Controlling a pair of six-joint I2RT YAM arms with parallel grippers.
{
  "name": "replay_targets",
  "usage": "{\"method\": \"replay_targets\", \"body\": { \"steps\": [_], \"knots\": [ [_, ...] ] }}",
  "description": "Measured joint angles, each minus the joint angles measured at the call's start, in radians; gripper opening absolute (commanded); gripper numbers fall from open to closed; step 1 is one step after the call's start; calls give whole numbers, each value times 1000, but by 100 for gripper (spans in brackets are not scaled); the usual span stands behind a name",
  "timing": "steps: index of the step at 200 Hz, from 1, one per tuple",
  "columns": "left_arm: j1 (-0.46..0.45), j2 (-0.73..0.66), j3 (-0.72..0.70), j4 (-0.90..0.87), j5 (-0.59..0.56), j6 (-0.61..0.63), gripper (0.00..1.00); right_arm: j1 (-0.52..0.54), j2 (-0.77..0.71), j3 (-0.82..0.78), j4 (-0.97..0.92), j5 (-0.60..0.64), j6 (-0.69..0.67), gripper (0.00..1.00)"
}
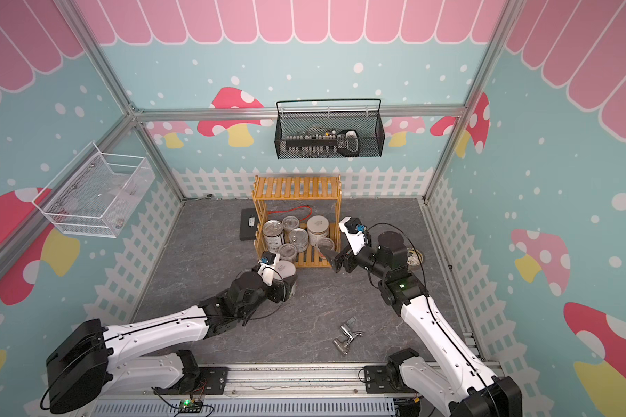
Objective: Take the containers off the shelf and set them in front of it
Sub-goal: Place the container at the center of the board.
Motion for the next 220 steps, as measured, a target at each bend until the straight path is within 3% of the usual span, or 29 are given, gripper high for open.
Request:
{"method": "replay_targets", "body": {
  "steps": [86, 220],
  "knots": [
    [1, 223, -53, 285, -134, -48, 71, 0, 1, -60, 68, 0, 6, 99],
    [1, 299, -111, 438, -149, -79, 77, 0, -3, -108, 131, -8, 6, 99]
  ]
}}
